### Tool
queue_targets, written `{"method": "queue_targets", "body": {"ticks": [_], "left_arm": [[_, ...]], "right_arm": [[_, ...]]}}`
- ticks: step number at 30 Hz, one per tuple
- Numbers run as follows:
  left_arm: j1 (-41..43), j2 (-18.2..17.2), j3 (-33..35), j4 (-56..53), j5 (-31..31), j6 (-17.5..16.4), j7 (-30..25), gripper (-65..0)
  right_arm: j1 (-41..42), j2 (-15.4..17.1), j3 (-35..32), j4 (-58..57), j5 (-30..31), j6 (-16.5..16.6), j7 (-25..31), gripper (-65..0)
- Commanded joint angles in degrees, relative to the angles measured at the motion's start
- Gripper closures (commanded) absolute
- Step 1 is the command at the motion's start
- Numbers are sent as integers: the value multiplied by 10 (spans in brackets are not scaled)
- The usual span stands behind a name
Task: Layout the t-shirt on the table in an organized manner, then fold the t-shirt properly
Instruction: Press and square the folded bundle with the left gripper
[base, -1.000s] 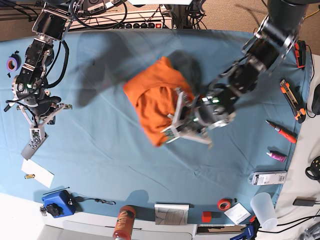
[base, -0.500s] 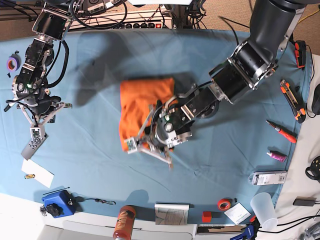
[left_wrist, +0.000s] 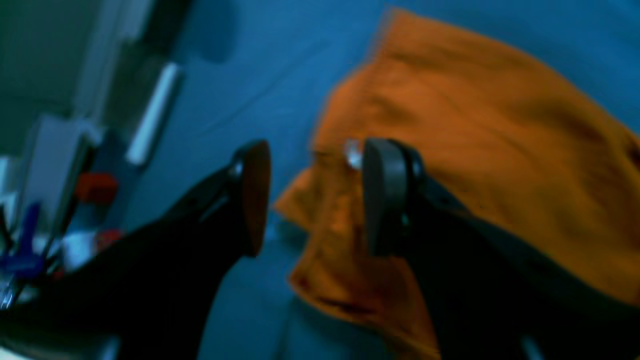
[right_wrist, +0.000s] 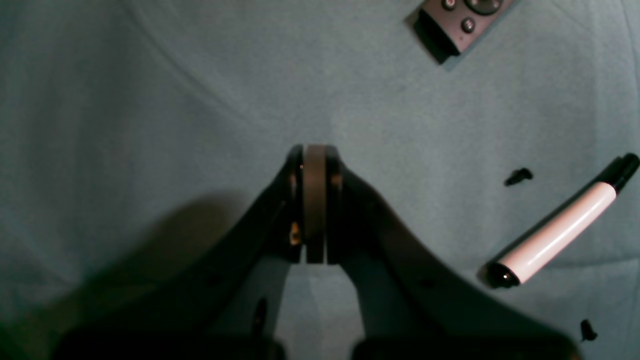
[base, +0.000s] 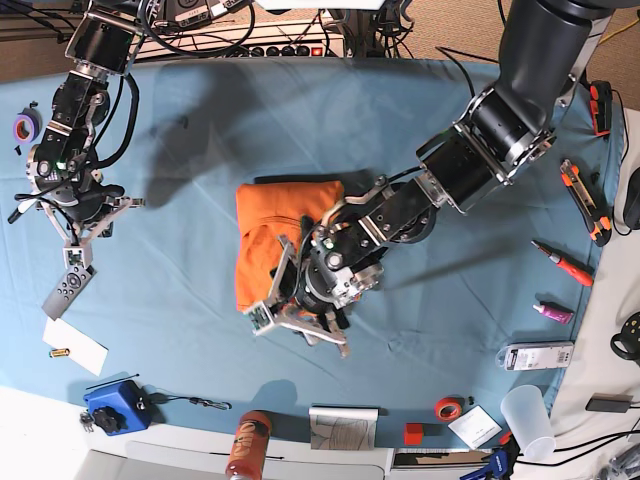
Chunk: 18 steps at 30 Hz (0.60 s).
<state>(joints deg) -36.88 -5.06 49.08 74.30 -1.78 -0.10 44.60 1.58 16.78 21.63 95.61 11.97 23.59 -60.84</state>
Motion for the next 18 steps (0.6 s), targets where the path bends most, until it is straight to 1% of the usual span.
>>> {"method": "queue_targets", "body": {"ticks": [1, 2, 3, 4, 5, 6, 8, 9, 10, 12, 13, 14, 16, 18], "left_arm": [[-19, 6, -5, 20, 17, 20, 11, -282], [-19, 5, -5, 32, 26, 40, 38, -248], [-19, 5, -5, 46, 39, 64, 64, -198], [-18, 4, -5, 62, 53, 88, 90, -130], [-17, 4, -5, 81, 73, 114, 120, -49], [-14, 5, -5, 100, 101, 134, 150, 0], [-3, 4, -5, 141, 178, 153, 206, 0], [5, 4, -9, 159, 214, 159, 226, 0], [17, 4, -15, 175, 235, 165, 235, 0], [48, 4, -39, 197, 243, 168, 235, 0], [64, 4, -54, 205, 243, 165, 236, 0], [81, 2, -71, 212, 243, 156, 236, 0], [114, -1, -112, 230, 243, 139, 239, 0], [145, -12, -156, 255, 242, 138, 240, 0]], "right_arm": [[10, 9, 2, 10, 7, -3, 13, 0], [10, 9, 2, 10, 17, -2, 17, 0], [10, 9, 2, 10, 32, 6, 25, 0], [10, 9, 2, 10, 54, 26, 29, 0], [10, 9, 2, 10, 82, 52, 29, 0], [10, 9, 2, 10, 118, 77, 27, 0], [10, 9, 2, 10, 198, 121, 19, 0], [10, 9, 2, 10, 238, 141, 15, 0], [10, 9, 2, 10, 273, 159, 9, 0], [11, 8, 1, 10, 337, 164, -10, 0], [11, 7, 1, 10, 365, 164, -23, 0], [11, 4, 1, 10, 389, 164, -32, 0], [11, -12, 1, 10, 419, 164, -37, 0], [11, -38, 0, 10, 429, 164, -37, 0]]}}
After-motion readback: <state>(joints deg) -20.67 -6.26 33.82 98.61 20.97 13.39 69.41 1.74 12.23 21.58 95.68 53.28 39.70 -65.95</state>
